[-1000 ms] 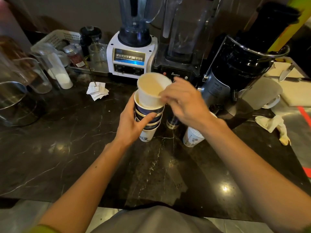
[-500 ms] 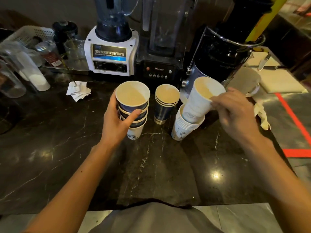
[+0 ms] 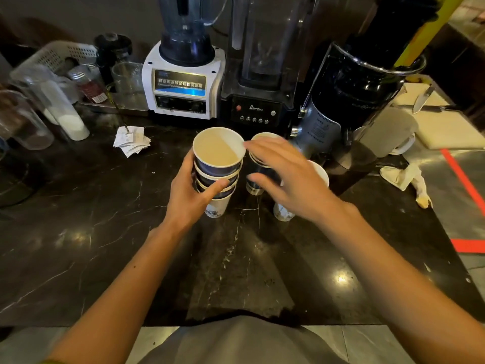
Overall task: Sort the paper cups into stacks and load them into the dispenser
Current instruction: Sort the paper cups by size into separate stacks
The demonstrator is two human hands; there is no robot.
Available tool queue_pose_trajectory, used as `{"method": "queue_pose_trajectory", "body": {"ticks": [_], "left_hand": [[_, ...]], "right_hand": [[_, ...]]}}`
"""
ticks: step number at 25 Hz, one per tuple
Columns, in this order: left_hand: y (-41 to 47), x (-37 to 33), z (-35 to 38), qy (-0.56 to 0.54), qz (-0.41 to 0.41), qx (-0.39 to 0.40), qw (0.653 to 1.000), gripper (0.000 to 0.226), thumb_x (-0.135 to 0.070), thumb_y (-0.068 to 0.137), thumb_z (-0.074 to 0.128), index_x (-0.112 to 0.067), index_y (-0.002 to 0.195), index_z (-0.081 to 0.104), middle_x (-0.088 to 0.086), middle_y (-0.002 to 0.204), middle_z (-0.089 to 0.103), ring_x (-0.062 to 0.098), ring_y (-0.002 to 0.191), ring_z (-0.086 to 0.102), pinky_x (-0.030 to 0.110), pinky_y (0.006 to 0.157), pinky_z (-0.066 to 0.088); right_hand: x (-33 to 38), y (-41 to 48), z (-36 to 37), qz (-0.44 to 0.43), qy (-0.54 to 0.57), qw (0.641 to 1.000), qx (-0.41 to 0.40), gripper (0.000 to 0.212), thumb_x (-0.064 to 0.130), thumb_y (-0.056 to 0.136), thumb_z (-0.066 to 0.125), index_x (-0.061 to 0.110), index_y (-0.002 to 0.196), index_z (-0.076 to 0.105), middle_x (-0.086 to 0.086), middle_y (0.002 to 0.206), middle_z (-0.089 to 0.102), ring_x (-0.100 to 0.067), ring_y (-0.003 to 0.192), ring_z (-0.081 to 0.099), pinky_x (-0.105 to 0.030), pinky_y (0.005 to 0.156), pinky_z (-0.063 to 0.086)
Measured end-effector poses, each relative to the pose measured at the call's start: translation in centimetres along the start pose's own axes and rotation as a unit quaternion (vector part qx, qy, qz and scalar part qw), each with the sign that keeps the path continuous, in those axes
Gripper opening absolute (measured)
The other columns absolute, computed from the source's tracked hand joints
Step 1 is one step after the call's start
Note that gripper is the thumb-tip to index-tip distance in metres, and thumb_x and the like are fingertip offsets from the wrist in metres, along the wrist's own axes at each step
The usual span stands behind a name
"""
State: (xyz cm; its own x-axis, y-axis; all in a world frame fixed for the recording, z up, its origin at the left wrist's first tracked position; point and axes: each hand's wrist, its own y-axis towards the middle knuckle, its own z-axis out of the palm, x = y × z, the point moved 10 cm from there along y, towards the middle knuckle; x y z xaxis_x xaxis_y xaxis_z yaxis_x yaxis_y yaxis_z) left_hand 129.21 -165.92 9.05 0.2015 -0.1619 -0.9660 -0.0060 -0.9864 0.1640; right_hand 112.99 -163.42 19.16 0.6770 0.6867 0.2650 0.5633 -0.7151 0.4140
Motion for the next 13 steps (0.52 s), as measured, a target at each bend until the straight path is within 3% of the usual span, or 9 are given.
{"method": "queue_pose_trajectory", "body": {"ticks": [2, 4, 8, 10, 11, 13], "left_hand": [[0.0, -0.1, 0.0, 0.013, 0.004, 0.003, 1.0, 0.081, -0.027, 0.076, 0.074, -0.032, 0.142, 0.028, -0.033, 0.128, 0.043, -0.019, 0.12, 0.043, 0.006, 0.097, 0.038], [0.1, 0.0, 0.1, 0.015, 0.001, 0.012, 1.0, 0.084, -0.025, 0.076, 0.075, -0.027, 0.146, 0.028, -0.023, 0.134, 0.045, -0.015, 0.123, 0.043, 0.01, 0.1, 0.039], [0.2, 0.5, -0.3, 0.023, -0.003, 0.016, 1.0, 0.092, -0.032, 0.075, 0.075, -0.025, 0.151, 0.023, -0.009, 0.147, 0.042, -0.003, 0.132, 0.04, 0.016, 0.105, 0.038], [0.2, 0.6, -0.2, 0.028, -0.009, 0.009, 1.0, 0.095, -0.038, 0.073, 0.073, -0.024, 0.151, 0.021, -0.007, 0.148, 0.041, -0.004, 0.132, 0.037, 0.014, 0.106, 0.035], [0.2, 0.8, -0.3, 0.033, -0.014, 0.003, 0.999, 0.095, -0.038, 0.073, 0.072, -0.024, 0.151, 0.02, -0.007, 0.148, 0.04, -0.006, 0.131, 0.036, 0.011, 0.105, 0.033], [0.2, 1.0, -0.2, 0.031, -0.015, 0.002, 0.999, 0.091, -0.034, 0.075, 0.072, -0.024, 0.15, 0.021, -0.011, 0.145, 0.039, -0.009, 0.128, 0.034, 0.006, 0.102, 0.032]], "right_hand": [[1.4, 2.0, 2.2, -0.051, -0.006, 0.998, 0.027, 0.036, 0.023, 0.096, 0.061, 0.012, 0.13, 0.059, -0.007, 0.13, 0.062, -0.023, 0.129, 0.05, -0.039, 0.116, 0.025], [1.4, 2.9, 2.5, -0.072, -0.017, 0.997, 0.014, 0.021, 0.013, 0.092, 0.062, 0.01, 0.111, 0.07, -0.009, 0.109, 0.07, -0.026, 0.111, 0.06, -0.042, 0.114, 0.027], [0.4, 4.6, -4.1, -0.04, 0.033, 0.989, -0.137, 0.019, 0.008, 0.09, 0.058, 0.002, 0.101, 0.071, -0.008, 0.095, 0.071, -0.025, 0.093, 0.063, -0.036, 0.106, 0.035], [-1.8, 4.1, -9.1, 0.003, 0.044, 0.972, -0.231, 0.017, 0.005, 0.092, 0.059, 0.0, 0.104, 0.07, 0.006, 0.096, 0.064, -0.014, 0.092, 0.06, -0.031, 0.096, 0.039], [-2.8, 3.8, -10.6, 0.02, 0.037, 0.965, -0.258, 0.018, 0.006, 0.093, 0.058, 0.0, 0.106, 0.069, 0.013, 0.099, 0.06, -0.007, 0.093, 0.057, -0.029, 0.093, 0.04], [-4.7, 2.9, -12.0, 0.043, -0.002, 0.96, -0.277, 0.02, 0.006, 0.094, 0.057, 0.0, 0.108, 0.069, 0.008, 0.102, 0.06, -0.008, 0.096, 0.053, -0.023, 0.088, 0.04]]}}
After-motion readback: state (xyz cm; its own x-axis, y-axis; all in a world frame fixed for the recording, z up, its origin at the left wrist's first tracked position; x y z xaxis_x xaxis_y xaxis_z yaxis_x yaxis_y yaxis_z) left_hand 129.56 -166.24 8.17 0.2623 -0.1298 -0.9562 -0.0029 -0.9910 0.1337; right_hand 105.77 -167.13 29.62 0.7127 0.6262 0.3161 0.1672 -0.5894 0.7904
